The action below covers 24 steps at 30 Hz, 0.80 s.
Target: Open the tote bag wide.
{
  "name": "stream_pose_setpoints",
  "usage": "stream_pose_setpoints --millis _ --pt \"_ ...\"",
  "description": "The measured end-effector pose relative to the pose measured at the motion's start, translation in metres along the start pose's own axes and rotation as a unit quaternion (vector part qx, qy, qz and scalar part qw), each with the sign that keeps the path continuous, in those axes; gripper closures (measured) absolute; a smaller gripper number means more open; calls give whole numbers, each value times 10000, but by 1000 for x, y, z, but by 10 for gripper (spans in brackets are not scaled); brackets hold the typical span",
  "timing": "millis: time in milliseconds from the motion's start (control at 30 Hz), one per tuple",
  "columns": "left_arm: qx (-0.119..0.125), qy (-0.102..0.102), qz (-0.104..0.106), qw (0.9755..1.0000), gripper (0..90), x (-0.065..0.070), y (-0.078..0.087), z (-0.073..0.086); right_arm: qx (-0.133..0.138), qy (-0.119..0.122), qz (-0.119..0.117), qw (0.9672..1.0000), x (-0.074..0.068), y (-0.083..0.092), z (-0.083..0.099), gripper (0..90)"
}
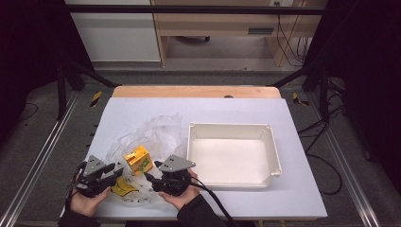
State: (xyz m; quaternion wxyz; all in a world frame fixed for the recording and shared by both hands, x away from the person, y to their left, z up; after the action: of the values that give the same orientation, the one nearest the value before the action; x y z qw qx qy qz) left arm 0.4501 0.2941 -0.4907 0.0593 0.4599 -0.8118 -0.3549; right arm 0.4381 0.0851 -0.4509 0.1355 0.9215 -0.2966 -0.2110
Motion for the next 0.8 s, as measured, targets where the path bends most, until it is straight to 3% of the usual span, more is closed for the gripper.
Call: stream_pose_setpoints --millis 200,433,633,800 --pt "345 129 -3 9993 565 -2 11 -8 103 10 134 9999 7 15 -16 460" --pt "1047 178 1 9943 507 -4 39 -32 171 36 405 9990 24 36 -30 396" --pt "1267 113 4 9919 474 -8 52 -46 312 -18 564 9979 39 54 -36 365" --pt "1334 30 107 9910 429 -7 52 -59 359 -61 672 9971 49 66 -34 340"
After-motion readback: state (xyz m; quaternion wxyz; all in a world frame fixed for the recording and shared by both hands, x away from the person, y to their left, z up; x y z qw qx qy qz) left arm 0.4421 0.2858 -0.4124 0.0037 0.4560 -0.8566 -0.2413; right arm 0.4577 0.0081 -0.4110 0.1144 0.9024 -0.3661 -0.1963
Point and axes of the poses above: each handheld gripper's, and its own axes: y roughly backward along the jaws, z roughly out of its underside, x roughly to its right, the point moved 6 cm from there along -y, roughly forward along the jaws, and after that the axes turned 13 degrees about -y, right-handed, at the moved point
